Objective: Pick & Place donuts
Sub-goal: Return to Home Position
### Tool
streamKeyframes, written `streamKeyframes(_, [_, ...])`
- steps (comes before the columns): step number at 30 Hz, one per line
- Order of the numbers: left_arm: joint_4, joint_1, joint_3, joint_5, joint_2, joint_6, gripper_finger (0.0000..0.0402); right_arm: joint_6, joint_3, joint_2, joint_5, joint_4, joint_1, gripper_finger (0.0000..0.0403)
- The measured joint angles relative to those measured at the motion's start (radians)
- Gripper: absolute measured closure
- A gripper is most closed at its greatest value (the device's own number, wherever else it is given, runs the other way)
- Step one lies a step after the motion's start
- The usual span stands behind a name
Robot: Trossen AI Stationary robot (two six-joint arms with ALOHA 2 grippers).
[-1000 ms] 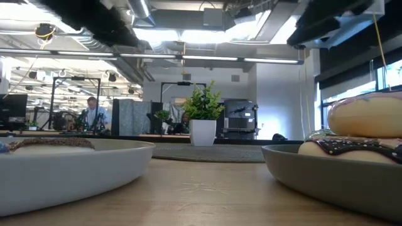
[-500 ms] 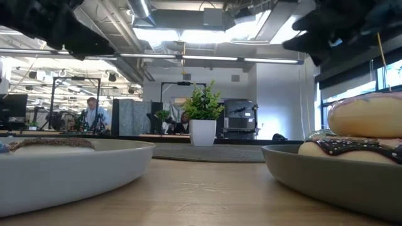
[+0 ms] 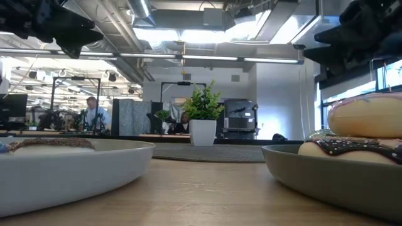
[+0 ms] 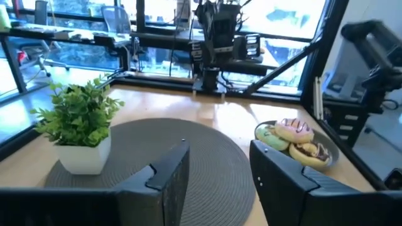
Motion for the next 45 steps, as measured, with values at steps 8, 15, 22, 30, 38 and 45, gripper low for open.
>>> streamKeyframes(8, [-0.135,0.081,0.0,0.076,-0.167,-0.016,0.024,-0.005,-0.079,-0.17,-0.074,-0.043,-0.081,0.0201])
streamKeyframes(15, [-0.183,0.127,0.0,0.098,-0.216,-0.008,0.0239,-0.03,-0.079,-0.255,-0.1,-0.121,-0.139,0.0201])
streamKeyframes(22, [-0.176,0.159,0.0,0.185,-0.217,-0.01,0.024,-0.031,-0.079,-0.316,-0.185,-0.141,-0.207,0.0201])
streamKeyframes(30, [-0.169,0.162,0.0,0.185,-0.217,-0.014,0.0239,-0.033,-0.079,-0.325,-0.215,-0.145,-0.248,0.0201])
streamKeyframes(38, [-0.087,0.163,-0.053,0.179,-0.217,-0.01,0.024,-0.007,-0.079,-0.326,-0.232,-0.195,-0.28,0.0201])
streamKeyframes(45, [-0.006,0.184,-0.155,0.185,-0.218,-0.023,0.0239,-0.008,-0.079,-0.328,-0.256,-0.195,-0.281,0.0201])
